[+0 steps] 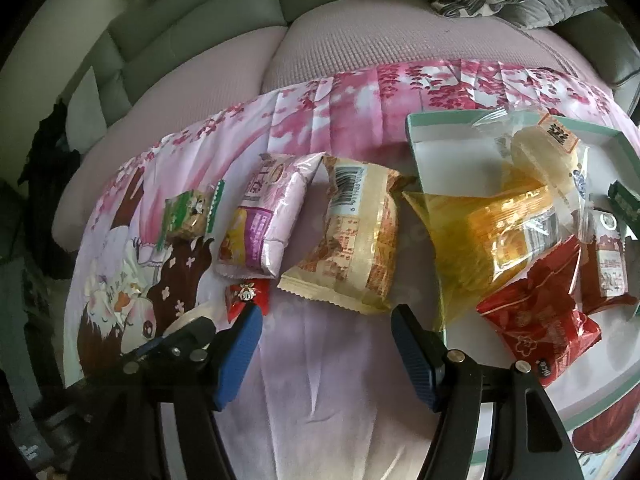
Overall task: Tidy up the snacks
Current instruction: 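Grasp the small red candy with the right tool while the left tool grasps the pudding cup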
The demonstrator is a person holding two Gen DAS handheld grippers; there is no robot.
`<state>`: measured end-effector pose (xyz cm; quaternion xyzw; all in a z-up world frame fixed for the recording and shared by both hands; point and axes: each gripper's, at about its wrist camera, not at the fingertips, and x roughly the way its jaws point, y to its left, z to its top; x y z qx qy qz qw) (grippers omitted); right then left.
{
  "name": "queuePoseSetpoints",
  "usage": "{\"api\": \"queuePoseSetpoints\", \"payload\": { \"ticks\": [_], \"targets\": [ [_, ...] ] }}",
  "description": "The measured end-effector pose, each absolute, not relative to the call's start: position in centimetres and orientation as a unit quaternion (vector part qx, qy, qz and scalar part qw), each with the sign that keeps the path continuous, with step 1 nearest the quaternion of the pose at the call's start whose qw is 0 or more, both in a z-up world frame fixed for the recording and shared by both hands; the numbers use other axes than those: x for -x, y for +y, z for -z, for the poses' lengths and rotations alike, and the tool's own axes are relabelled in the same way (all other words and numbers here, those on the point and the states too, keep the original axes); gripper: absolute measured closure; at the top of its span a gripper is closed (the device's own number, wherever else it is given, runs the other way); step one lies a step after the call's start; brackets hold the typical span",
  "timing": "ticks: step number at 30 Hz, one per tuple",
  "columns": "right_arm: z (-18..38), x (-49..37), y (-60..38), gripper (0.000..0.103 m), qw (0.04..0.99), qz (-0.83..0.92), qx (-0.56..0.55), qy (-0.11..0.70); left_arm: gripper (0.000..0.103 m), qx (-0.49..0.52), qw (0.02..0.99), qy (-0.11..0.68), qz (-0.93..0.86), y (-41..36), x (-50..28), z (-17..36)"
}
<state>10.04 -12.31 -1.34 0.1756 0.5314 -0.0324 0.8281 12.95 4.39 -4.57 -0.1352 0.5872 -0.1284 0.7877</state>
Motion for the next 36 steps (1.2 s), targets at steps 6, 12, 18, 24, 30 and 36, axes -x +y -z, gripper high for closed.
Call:
{"api": "queuePoseSetpoints", "payload": {
  "ticks": [6,12,18,24,30,36],
  "targets": [
    [1.7,-10.3,-10.7,0.032,0.827,0.015,-0.159,0.539,0.059,0.135,0.797,0.580,0.098,6.3,-12.9,4.0],
    [1.9,-10.6,-8.6,0.034,0.828,-0.006,-0.132,0.545,0.059,0.139,0.806,0.571,0.068,8.2,-12.9,3.5],
    [2.7,-11.5,-6.6,0.043,0.830,-0.028,-0.111,0.546,0.059,0.155,0.808,0.566,0.052,9.9,-12.9,3.2],
    [3.4,-12.1,-6.0,0.055,0.834,-0.027,-0.107,0.541,0.059,0.164,0.809,0.563,0.050,10.4,-12.7,3.0],
    [3.7,-12.6,-5.8,0.063,0.840,-0.022,-0.104,0.533,0.059,0.167,0.807,0.564,0.053,10.3,-12.7,3.0],
    [4.0,-12.8,-5.3,0.070,0.844,-0.021,-0.094,0.527,0.059,0.164,0.806,0.566,0.052,10.4,-12.7,3.1]
  ]
}}
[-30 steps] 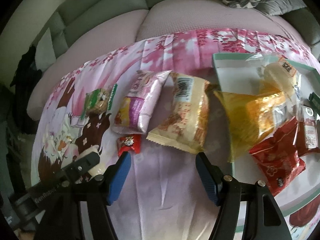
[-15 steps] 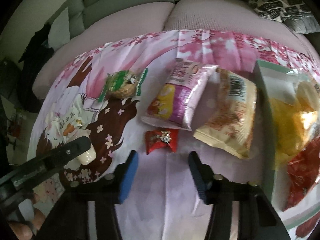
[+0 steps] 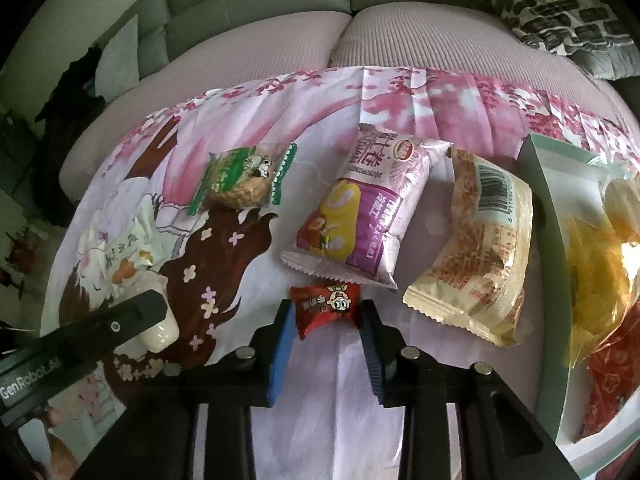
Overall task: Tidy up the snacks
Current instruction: 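Grasp the small red candy with the right tool while the left tool grasps the pudding cup, then carry the red candy and pudding cup over the tray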
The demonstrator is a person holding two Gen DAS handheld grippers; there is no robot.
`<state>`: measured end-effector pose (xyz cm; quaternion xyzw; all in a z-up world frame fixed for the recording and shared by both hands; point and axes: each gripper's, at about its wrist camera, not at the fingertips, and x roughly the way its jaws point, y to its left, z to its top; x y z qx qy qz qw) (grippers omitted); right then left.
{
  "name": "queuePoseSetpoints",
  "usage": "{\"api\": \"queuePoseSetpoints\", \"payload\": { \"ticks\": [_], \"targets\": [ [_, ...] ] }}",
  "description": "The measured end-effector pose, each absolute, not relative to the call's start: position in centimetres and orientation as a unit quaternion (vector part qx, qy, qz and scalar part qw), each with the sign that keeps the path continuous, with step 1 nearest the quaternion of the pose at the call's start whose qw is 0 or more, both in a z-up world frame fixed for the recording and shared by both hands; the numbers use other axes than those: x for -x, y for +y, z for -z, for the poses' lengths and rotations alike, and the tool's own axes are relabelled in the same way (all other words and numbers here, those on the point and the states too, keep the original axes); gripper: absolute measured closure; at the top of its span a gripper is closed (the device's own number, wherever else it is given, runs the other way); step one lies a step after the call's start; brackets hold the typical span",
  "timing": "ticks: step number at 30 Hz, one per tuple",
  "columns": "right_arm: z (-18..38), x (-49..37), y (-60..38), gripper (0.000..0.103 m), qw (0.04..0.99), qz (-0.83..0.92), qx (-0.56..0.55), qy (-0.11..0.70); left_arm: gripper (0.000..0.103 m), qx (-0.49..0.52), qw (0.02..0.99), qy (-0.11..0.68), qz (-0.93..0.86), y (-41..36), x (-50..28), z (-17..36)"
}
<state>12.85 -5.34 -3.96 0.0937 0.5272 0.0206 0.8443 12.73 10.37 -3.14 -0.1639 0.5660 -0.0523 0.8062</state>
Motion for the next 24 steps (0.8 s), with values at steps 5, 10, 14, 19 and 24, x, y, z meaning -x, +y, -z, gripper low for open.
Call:
{"api": "queuePoseSetpoints", "payload": {
  "ticks": [5,10,14,19,24],
  "targets": [
    [3.9,-12.7,-5.6,0.073,0.845,-0.024,-0.106,0.524,0.059,0.163,0.807,0.566,0.053,10.2,-12.8,3.1],
    [3.4,-12.1,-5.9,0.073,0.843,-0.030,-0.114,0.525,0.059,0.163,0.808,0.564,0.050,10.4,-12.8,3.1],
    [2.6,-11.3,-5.8,0.073,0.846,-0.037,-0.118,0.519,0.059,0.163,0.811,0.560,0.050,10.5,-12.7,2.7],
    [0.9,-10.7,-5.9,0.073,0.855,-0.035,-0.115,0.504,0.059,0.159,0.816,0.554,0.052,10.5,-12.6,2.0],
    [-0.1,-10.4,-6.6,0.073,0.859,-0.025,-0.114,0.499,0.059,0.151,0.826,0.540,0.056,10.1,-12.4,0.9]
  ]
}}
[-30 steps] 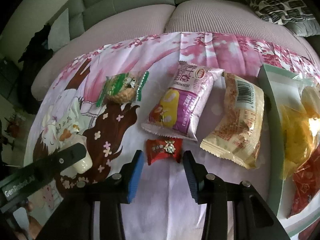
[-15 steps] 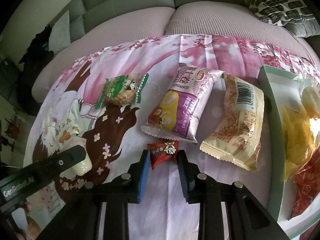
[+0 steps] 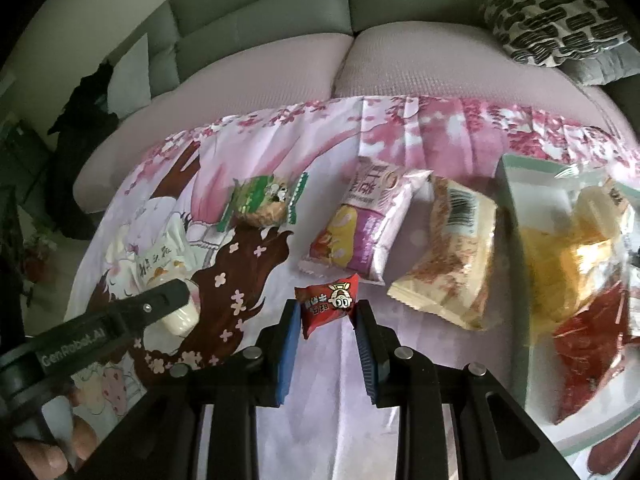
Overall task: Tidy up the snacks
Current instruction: 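Carry the red candy and pudding cup over the tray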
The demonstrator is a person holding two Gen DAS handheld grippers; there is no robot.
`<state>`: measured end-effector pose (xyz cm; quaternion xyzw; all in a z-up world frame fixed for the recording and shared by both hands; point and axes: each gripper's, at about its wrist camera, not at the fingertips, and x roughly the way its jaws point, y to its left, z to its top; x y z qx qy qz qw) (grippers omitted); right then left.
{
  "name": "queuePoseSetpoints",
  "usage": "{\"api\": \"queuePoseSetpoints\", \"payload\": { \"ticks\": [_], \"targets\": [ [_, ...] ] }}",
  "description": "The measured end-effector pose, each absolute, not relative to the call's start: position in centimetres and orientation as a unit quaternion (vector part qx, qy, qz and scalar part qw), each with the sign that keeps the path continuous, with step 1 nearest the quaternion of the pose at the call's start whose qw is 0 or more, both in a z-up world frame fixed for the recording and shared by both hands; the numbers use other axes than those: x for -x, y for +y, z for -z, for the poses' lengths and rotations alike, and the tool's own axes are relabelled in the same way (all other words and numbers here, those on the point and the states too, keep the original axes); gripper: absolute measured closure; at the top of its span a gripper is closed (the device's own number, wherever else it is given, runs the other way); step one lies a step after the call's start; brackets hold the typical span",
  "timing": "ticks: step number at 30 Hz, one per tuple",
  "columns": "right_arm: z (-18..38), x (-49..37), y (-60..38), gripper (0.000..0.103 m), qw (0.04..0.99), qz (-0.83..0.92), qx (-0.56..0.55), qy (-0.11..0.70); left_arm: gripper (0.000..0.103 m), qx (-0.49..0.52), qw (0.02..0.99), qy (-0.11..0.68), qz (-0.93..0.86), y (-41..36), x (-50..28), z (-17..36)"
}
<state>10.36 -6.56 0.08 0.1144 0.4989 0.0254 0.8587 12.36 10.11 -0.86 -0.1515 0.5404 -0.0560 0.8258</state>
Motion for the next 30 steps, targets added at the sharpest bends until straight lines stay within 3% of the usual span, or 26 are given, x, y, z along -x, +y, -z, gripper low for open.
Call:
{"api": "queuePoseSetpoints", "payload": {
  "ticks": [16,30],
  "targets": [
    [-3.8,-8.7,-10.6,0.073,0.877,0.008,-0.133,0.461,0.059,0.138,0.860,0.481,0.102,7.2,-11.2,-4.7],
    [-5.0,-7.3,-17.1,0.073,0.876,0.072,-0.170,0.445,0.059,0.080,0.872,0.450,0.176,-0.2,-9.8,-8.1]
  ]
}}
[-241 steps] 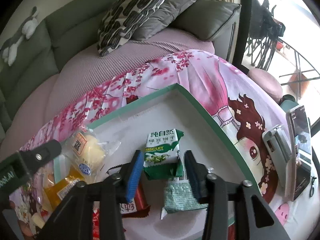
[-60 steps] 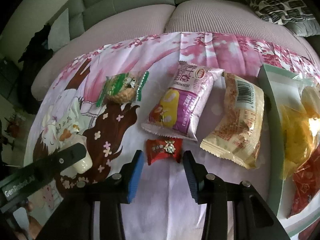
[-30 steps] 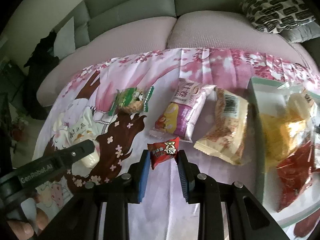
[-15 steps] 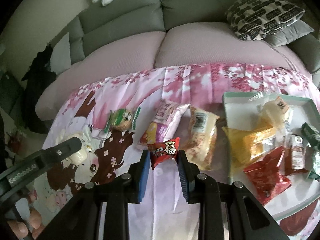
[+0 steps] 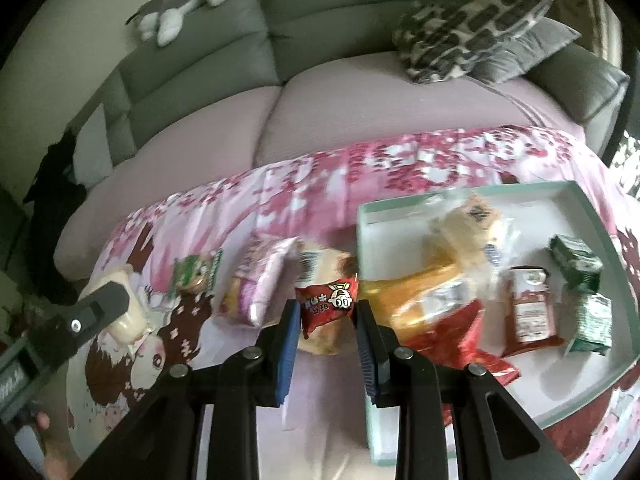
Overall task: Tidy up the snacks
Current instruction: 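Carry the red candy and pudding cup over the tray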
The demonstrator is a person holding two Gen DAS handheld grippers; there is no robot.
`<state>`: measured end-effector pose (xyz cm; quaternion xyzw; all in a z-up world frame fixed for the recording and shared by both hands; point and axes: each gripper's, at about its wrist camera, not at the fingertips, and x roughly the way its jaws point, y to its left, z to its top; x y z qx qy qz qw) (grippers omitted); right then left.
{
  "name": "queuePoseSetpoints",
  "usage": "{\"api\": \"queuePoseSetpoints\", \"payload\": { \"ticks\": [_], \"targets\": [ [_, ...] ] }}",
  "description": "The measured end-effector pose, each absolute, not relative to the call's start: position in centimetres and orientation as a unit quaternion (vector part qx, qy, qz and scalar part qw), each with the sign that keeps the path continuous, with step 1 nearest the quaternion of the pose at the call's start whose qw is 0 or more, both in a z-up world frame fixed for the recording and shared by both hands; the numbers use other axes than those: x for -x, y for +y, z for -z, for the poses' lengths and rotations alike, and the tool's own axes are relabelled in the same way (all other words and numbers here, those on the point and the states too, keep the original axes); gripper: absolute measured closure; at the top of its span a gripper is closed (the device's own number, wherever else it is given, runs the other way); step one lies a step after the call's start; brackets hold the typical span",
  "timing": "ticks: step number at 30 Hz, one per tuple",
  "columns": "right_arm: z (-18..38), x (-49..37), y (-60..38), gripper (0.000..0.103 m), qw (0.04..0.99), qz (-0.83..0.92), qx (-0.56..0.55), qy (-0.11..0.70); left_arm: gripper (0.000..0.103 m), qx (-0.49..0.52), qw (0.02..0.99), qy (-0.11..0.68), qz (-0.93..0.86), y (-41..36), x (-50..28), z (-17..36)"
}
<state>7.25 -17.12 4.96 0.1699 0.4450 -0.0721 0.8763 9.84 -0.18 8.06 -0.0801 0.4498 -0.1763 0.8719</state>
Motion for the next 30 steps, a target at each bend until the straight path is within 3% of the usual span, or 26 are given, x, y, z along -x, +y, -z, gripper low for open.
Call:
{"api": "queuePoseSetpoints", "payload": {
  "ticks": [30],
  "targets": [
    [-3.5,-1.2,-33.3,0.073,0.829,0.219,-0.281,0.430,0.059,-0.085,0.844,0.442,0.291,-18.0,-6.6,-7.2]
  ]
}}
